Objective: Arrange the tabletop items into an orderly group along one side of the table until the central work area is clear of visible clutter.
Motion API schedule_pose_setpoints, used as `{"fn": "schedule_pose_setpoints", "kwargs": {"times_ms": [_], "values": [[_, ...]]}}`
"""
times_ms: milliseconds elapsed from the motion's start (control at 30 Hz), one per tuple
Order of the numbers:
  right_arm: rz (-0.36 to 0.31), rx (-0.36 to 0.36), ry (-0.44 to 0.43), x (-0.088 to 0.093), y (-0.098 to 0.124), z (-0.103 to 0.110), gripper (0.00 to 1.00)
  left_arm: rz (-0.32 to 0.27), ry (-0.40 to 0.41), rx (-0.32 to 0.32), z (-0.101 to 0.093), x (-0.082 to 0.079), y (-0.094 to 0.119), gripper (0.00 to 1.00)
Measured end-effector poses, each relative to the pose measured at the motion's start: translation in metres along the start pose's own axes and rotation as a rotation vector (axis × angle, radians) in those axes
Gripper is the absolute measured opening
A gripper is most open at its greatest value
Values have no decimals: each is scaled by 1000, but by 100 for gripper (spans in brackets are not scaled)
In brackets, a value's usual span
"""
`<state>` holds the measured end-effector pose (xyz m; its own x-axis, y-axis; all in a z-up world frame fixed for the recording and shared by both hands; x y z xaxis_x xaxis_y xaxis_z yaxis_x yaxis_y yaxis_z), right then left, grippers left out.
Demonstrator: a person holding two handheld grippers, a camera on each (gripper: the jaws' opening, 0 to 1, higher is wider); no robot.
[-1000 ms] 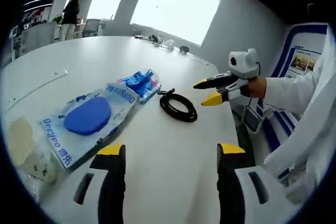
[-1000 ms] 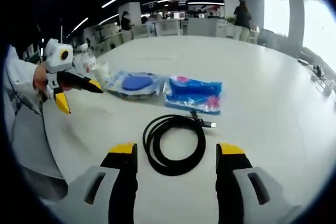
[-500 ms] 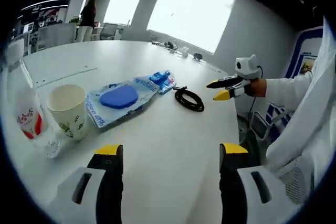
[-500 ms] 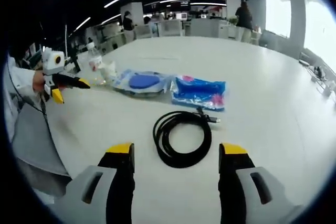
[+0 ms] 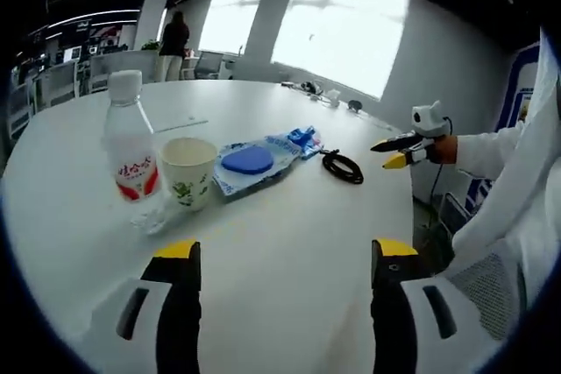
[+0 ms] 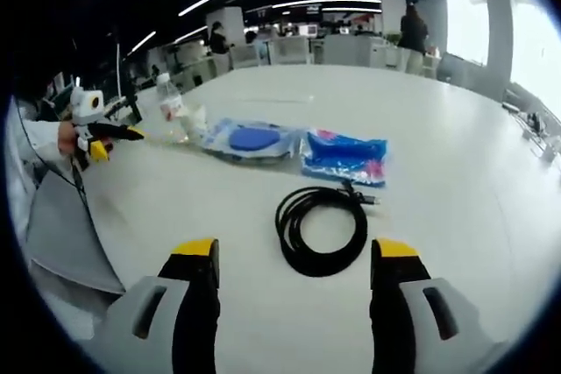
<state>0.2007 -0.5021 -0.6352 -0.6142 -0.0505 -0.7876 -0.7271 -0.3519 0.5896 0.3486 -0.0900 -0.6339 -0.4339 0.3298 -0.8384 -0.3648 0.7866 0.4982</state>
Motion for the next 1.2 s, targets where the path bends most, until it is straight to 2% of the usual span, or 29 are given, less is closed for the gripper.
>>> {"fn": "schedule_pose_setpoints", "kwargs": {"times_ms": [267, 467, 667, 800, 933, 1200], "values": [[-4, -14, 0, 6, 6, 9, 72, -24, 18, -68, 16, 10, 27, 84], [-6, -20, -7, 10, 11, 14, 74, -22, 21, -88, 15, 16, 39, 85], [-3, -21, -19, 15, 11, 15, 76, -19, 29, -102, 11, 23, 45, 90], [-7, -17, -22, 14, 11, 18, 75, 5, 32, -102, 10, 30, 49, 93], [0, -18, -28, 15, 11, 19, 75, 6, 52, -112, 11, 32, 51, 100], [-6, -20, -25, 12, 10, 18, 75, 24, 41, -105, 9, 33, 54, 100]]}}
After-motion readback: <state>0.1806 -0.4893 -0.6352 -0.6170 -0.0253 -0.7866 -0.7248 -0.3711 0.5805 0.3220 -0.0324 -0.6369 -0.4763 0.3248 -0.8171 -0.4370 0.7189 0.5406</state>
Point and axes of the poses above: the point that each gripper's makers call its tool centre point, and the gripper's own axes: y roughly backward along the fingers, z roughly to its left, x roughly out of its underside, the point moved 9 cm from there along y, roughly backward along the fingers, and after that the axes turned 8 degrees about -x, right-handed, at the moved point
